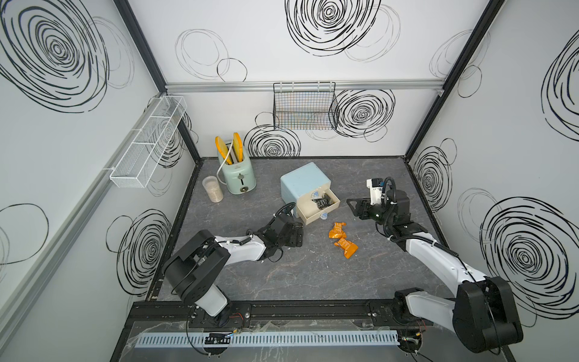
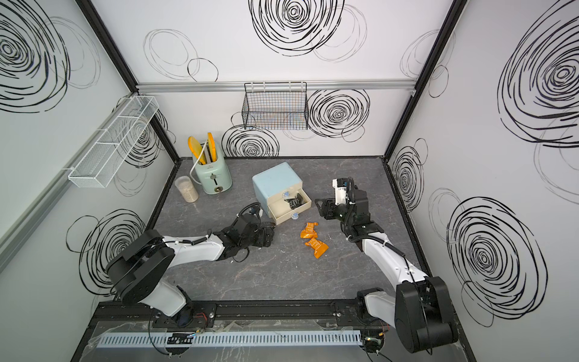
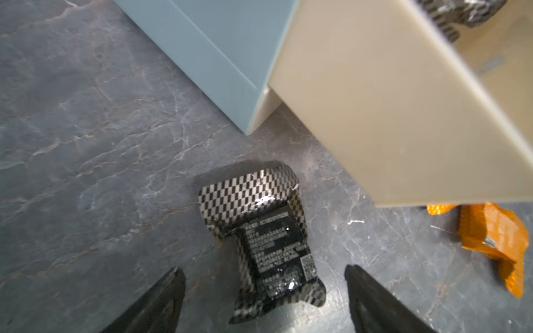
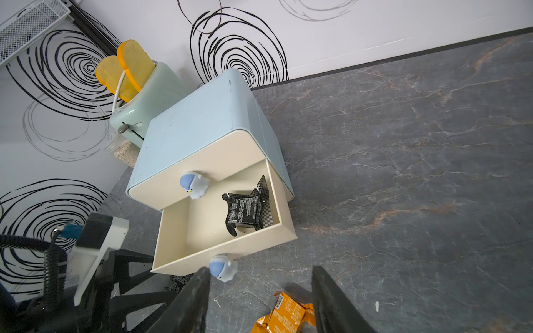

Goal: Place the cookies into the drawer by color
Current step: Pick up the cookie at the center of the board.

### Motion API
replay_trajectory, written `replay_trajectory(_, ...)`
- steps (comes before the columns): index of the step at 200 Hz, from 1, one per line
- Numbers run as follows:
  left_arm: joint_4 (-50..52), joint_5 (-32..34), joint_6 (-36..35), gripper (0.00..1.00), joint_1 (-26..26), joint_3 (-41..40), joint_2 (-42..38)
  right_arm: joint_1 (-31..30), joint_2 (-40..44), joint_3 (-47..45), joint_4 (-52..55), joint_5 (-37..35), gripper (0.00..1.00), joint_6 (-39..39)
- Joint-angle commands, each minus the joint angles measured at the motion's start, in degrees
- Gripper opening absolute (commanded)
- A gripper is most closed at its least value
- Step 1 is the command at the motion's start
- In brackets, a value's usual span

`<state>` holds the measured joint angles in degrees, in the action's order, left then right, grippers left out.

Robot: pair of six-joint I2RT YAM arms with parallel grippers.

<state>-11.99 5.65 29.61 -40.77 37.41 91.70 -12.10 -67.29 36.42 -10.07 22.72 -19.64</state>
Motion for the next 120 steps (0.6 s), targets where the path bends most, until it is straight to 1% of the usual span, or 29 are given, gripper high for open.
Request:
replay_trajectory(1, -1.5, 1.9, -0.9, 0.91, -0.5, 2.0, 2.2, 0.5, 0.7, -1.0, 0.2, 0.0, 0.58, 0.6)
replay_trajectory(16, -1.5, 1.8, -1.0, 0.91, -0.6, 2.7, 3.4, 0.5, 0.8, -1.3, 0.2, 0.1, 0.58, 0.6)
replay_trajectory(35, -0.6, 2.5, -1.4, 0.88, -0.8, 3.8, 4.9, 0.7, 0.8, -1.4, 0.1, 0.2, 0.58, 0.5)
replay_trajectory(68, 1.7, 4.5, -1.3, 0.77, -1.1, 4.9, 7.0, 0.9, 0.9, -1.5, 0.0, 0.5, 0.58, 0.4)
replay_trajectory(84, 2.7, 5.3, -1.4, 0.74, -1.1, 5.0, 7.4, 1.0, 1.0, -1.6, 0.0, 0.6, 0.58, 0.3)
replay_trajectory(120, 7.1, 7.8, -2.0, 0.63, -1.2, 4.9, 7.0, 1.3, 1.2, -1.8, -0.3, 0.7, 0.58, 0.2)
